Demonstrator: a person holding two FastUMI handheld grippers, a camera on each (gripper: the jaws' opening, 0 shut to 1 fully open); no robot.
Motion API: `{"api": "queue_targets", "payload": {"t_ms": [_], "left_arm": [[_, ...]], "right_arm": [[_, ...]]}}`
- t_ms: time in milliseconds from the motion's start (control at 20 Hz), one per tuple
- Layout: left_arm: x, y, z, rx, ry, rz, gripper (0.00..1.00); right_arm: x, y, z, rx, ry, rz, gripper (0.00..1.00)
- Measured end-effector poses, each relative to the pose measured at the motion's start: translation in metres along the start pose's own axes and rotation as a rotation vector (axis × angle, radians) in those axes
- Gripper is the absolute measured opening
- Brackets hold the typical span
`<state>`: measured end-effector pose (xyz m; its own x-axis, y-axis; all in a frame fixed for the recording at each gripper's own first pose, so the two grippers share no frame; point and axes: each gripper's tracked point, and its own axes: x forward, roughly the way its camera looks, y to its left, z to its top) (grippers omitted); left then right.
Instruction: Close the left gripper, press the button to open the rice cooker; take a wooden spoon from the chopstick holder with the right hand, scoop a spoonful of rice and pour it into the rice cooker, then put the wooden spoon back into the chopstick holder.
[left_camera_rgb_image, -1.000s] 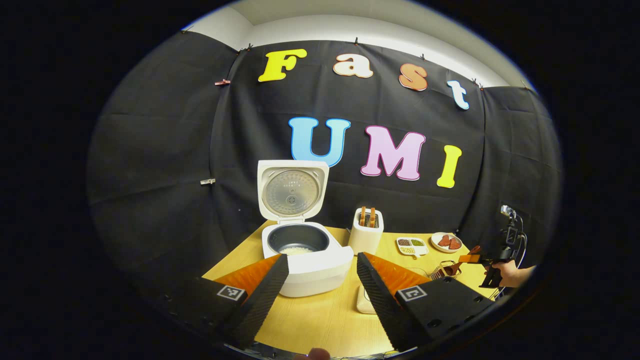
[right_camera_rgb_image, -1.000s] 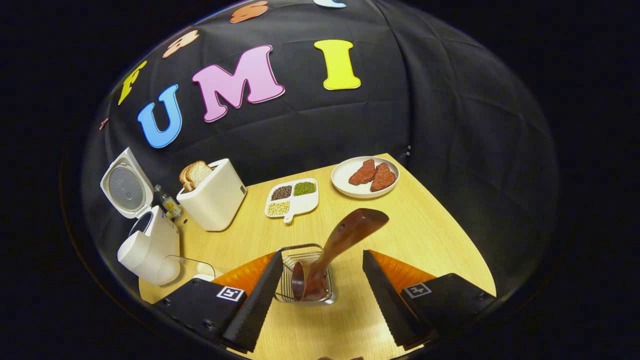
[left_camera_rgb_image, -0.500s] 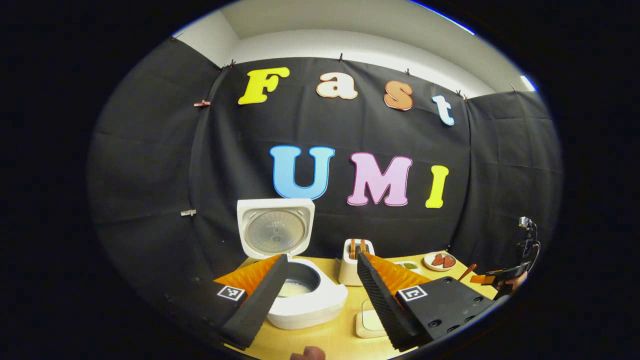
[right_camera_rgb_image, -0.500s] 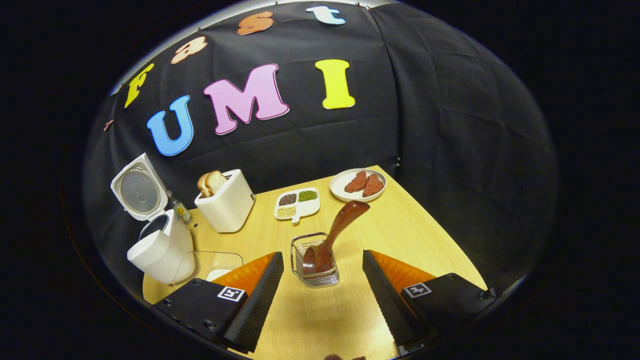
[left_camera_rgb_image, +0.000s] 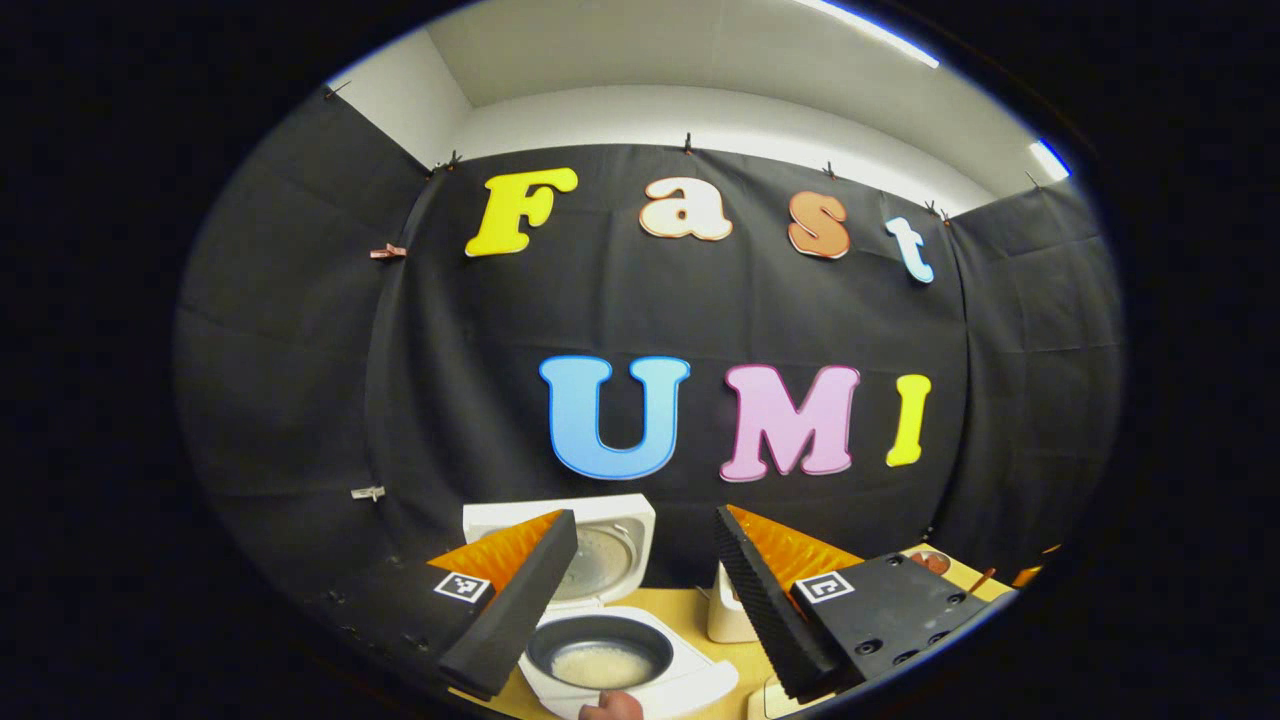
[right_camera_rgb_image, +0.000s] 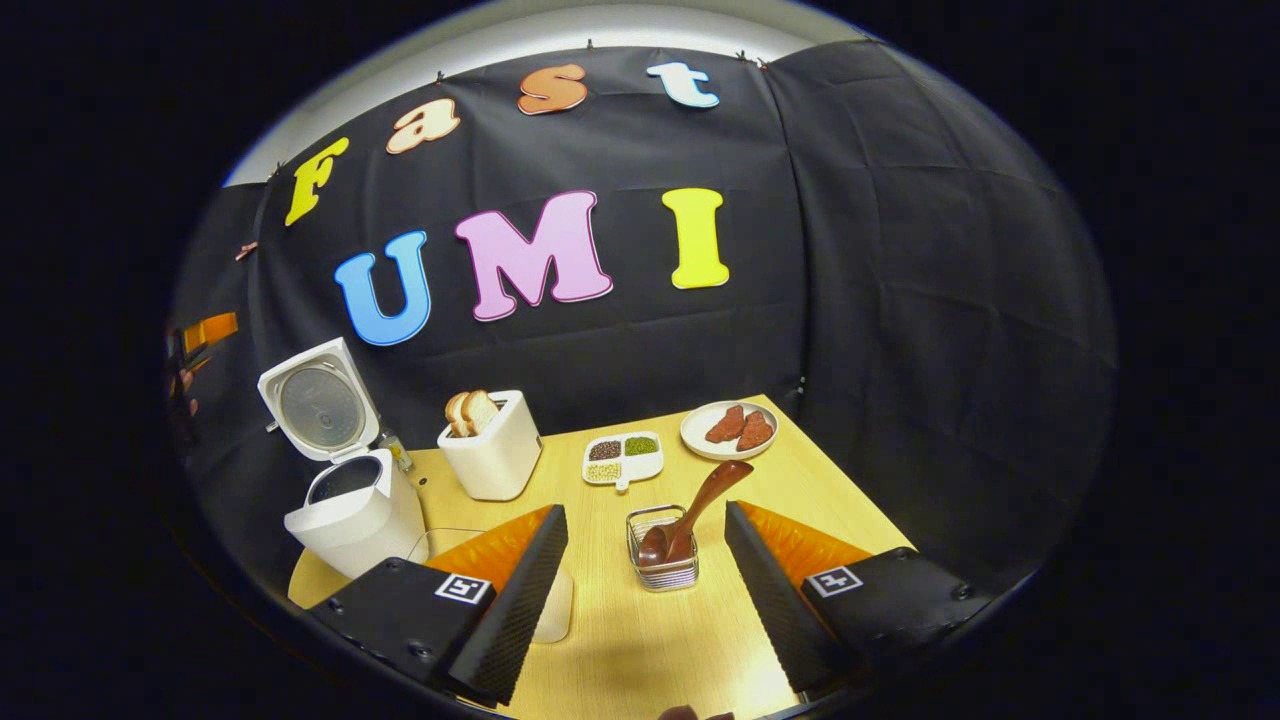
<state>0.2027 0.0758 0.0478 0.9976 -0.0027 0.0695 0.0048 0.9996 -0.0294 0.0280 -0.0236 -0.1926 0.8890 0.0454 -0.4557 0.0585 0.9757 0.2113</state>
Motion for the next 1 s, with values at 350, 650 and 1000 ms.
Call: {"api": "queue_targets", "payload": {"t_ms": [350,650,1000], "left_arm": [[0.101,0.048,-0.008,-0.023,0.008,0.111,0.95],[0.176,0.085,-0.038,-0.027,0.091,0.2,0.95],[0.225,0.109,-0.116,-0.028,0.296,0.301,0.95]], "right_arm": [[-0.042,-0.004,0.009,-0.077,-0.034,-0.066,0.98],[-0.063,-0.001,0.003,-0.093,-0.033,-0.118,0.98],[-0.076,-0.007,0.001,-0.088,-0.041,-0.164,0.98]]}}
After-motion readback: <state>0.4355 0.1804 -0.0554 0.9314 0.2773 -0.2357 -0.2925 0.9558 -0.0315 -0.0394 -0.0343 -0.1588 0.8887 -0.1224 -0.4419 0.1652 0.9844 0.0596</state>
